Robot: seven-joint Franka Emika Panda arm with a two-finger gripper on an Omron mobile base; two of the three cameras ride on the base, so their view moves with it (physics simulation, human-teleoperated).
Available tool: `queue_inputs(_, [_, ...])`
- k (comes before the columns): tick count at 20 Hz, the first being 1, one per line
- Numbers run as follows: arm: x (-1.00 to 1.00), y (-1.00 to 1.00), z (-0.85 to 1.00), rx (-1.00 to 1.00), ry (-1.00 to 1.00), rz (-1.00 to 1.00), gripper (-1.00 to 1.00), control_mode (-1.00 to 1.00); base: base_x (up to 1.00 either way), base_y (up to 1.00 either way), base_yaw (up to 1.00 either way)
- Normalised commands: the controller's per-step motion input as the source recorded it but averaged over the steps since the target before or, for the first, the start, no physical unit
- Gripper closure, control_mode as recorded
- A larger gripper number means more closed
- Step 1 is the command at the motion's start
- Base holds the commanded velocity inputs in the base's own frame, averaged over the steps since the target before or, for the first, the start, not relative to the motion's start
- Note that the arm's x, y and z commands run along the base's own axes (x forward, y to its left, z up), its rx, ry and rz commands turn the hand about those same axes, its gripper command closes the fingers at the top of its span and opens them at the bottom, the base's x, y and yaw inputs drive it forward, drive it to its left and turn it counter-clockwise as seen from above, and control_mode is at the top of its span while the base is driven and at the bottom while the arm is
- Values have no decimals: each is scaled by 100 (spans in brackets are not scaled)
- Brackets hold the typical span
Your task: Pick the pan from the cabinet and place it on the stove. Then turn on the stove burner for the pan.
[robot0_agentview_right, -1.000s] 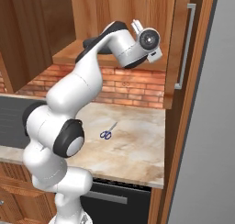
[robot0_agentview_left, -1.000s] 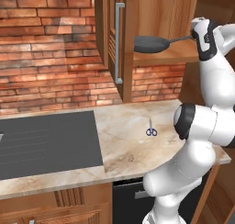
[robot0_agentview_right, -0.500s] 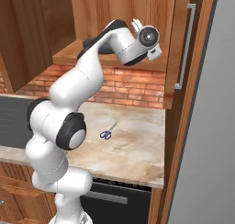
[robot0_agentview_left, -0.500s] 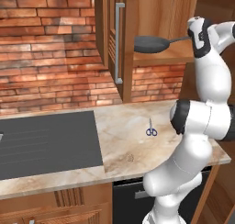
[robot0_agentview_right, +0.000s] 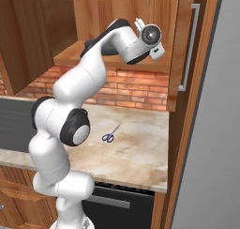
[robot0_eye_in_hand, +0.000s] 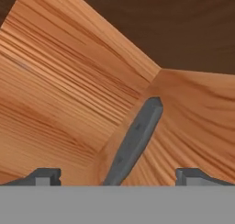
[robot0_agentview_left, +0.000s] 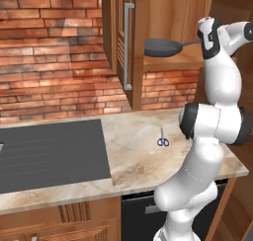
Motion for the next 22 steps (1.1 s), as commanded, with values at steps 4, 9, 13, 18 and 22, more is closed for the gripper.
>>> queue_inputs(4, [30, 7, -16, 0, 0, 0, -100, -100, 0, 0, 0])
queue_inputs(9, [31, 10, -17, 0, 0, 0, -100, -100, 0, 0, 0])
queue_inputs(13, [29, 14, -15, 0, 0, 0, -100, -100, 0, 0, 0])
queue_inputs(18, [26, 18, -9, 1, 0, 0, -100, -100, 0, 0, 0])
queue_inputs(22, [24, 17, -11, 2, 0, 0, -100, -100, 0, 0, 0])
